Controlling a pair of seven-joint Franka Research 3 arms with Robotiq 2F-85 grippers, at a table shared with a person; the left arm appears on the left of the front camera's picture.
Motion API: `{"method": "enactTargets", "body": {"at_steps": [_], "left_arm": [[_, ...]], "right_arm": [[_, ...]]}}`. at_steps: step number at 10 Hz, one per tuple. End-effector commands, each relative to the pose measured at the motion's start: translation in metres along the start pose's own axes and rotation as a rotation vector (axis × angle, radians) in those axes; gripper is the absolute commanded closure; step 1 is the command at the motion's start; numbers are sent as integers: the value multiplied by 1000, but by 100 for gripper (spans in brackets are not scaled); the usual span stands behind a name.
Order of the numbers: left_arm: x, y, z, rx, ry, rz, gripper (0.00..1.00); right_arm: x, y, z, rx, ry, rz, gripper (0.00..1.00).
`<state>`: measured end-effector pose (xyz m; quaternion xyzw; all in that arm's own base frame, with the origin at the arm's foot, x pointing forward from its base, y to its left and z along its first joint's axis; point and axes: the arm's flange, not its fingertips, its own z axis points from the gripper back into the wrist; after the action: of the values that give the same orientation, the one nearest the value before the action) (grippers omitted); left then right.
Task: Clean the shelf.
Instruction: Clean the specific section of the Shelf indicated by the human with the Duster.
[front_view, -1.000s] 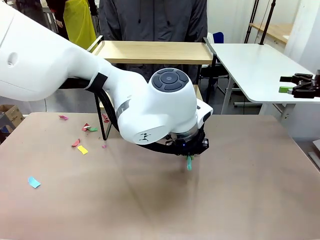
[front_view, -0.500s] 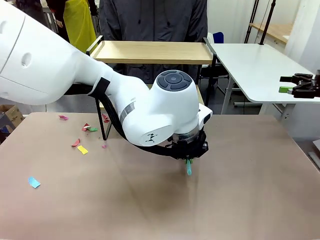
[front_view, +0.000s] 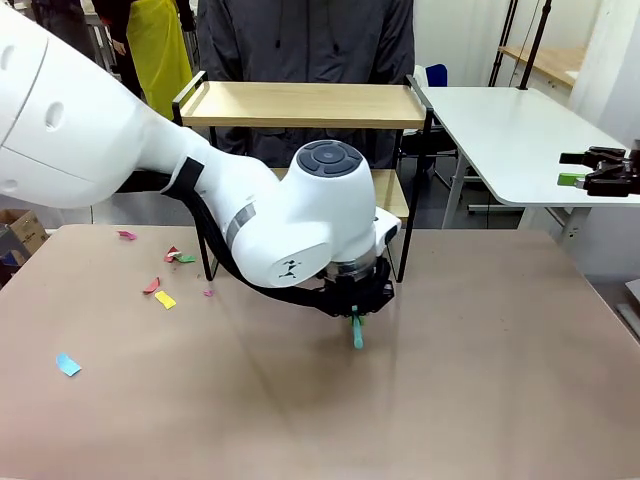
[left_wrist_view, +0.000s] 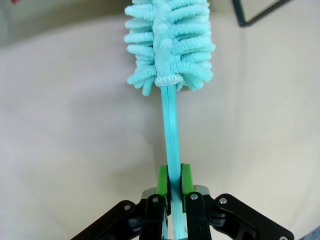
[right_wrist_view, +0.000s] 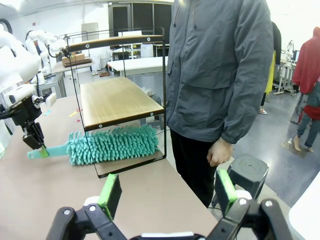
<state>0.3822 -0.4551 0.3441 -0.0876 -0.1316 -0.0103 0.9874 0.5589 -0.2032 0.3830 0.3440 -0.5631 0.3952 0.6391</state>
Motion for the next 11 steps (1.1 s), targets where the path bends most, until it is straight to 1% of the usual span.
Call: {"method": "enactTargets", "body": {"at_steps": [1, 4, 5, 7, 9, 10, 11], "left_arm": [[4, 33, 11, 44, 31, 41, 87], [11, 90, 23, 111, 50, 97, 87], [12, 108, 26, 157, 58, 109, 87], [14, 149, 37, 296, 63, 142, 87], [14, 169, 45, 402, 65, 159, 87], [14, 173, 51, 447, 46, 167, 87], [14, 171, 58, 466, 12, 166, 87]], "right_arm": [[3, 0, -2, 2, -3, 6, 0], [3, 0, -2, 2, -3, 6, 0], [3, 0, -2, 2, -3, 6, 0], [3, 0, -2, 2, -3, 6, 0], [3, 0, -2, 2, -3, 6, 0], [3, 0, -2, 2, -3, 6, 0], [3, 0, -2, 2, -3, 6, 0]]}}
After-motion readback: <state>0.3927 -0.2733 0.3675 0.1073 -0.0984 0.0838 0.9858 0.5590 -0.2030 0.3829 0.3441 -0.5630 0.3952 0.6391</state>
